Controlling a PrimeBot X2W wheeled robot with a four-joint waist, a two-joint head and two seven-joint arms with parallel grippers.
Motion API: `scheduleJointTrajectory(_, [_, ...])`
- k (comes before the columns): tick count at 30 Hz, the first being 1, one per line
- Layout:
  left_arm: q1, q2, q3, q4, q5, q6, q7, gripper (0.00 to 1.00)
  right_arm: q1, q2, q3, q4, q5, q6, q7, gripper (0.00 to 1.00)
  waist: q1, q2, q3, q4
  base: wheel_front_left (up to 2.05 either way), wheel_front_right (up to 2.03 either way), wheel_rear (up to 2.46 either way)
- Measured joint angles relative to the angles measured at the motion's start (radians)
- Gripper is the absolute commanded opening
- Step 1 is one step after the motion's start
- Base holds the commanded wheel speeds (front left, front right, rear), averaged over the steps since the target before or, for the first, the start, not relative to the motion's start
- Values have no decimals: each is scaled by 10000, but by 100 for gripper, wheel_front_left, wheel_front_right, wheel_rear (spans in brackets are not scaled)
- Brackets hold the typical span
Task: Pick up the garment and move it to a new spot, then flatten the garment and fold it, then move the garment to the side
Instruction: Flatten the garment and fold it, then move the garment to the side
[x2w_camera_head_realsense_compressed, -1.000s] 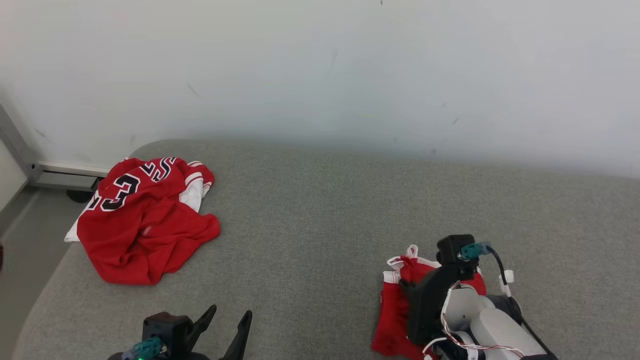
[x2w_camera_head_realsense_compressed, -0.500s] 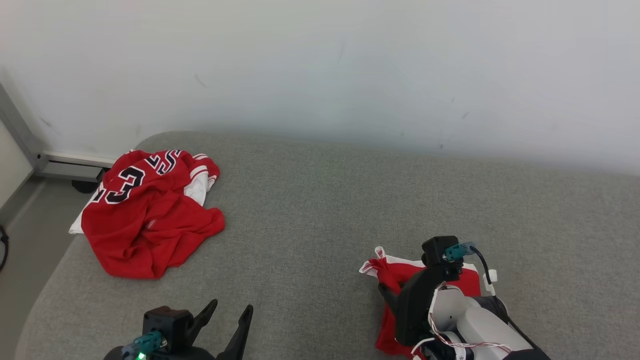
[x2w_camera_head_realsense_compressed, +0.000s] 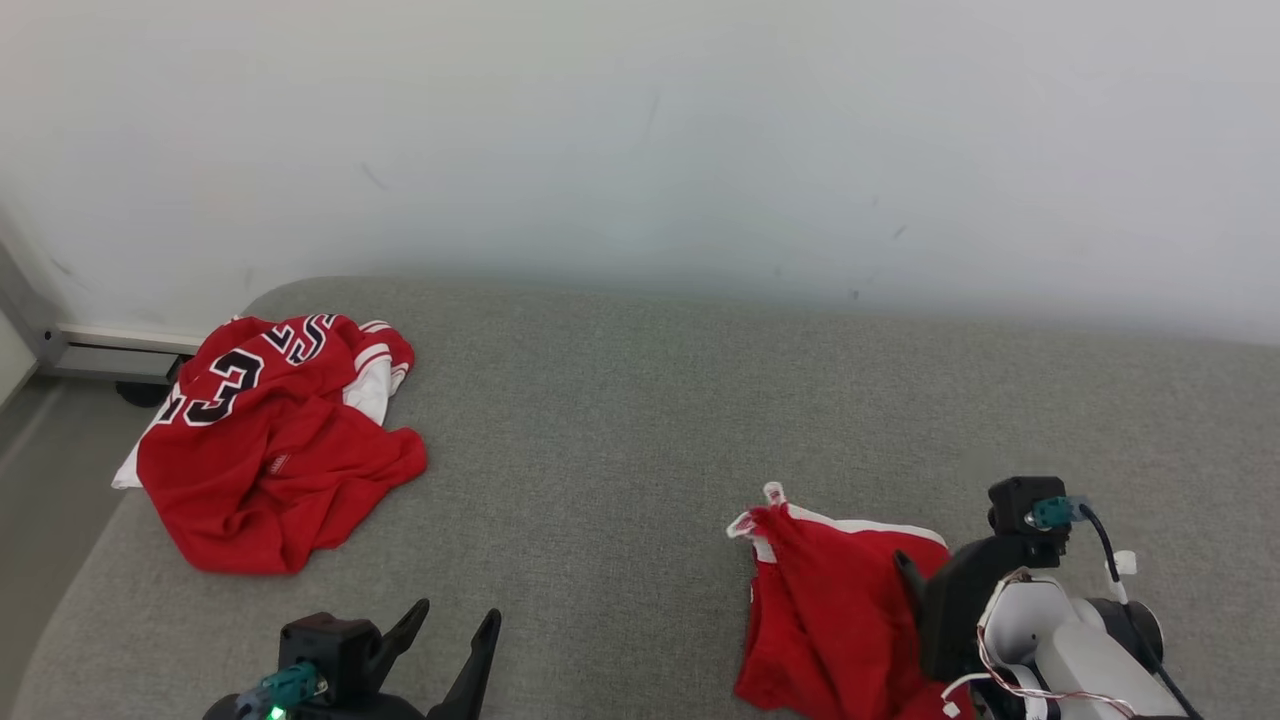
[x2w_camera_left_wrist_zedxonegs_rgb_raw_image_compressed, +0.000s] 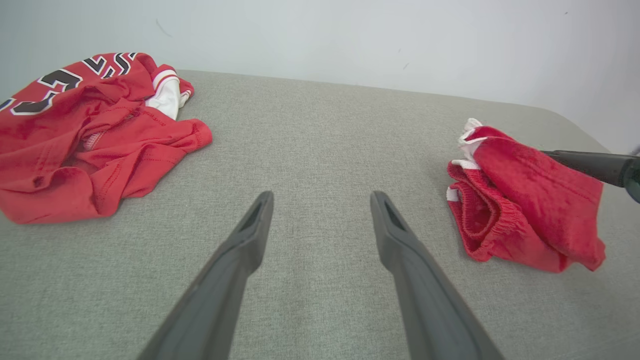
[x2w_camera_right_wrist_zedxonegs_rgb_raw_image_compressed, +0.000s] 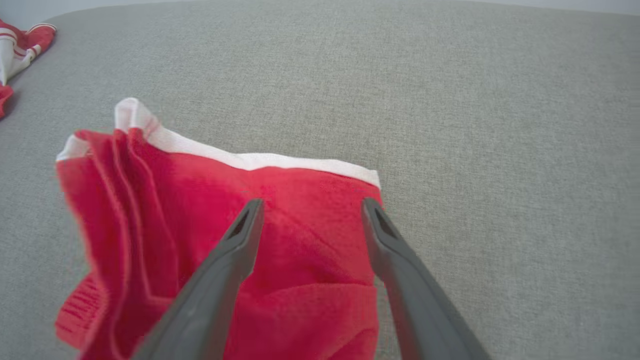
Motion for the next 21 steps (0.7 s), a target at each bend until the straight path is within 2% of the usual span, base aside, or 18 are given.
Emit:
scheduleJointTrajectory(7, [138,15,27,-50,-36,2,-46,100,321,161,-468,-341,-142,0,0,100,0,0,4,-150,0,0,0])
scheduleJointTrajectory(21, [123,29,-50,-125,-33,-2,6,100,886,255,-1616,-190,-548,-2,255,100,0,0,130,-33,0,0,0])
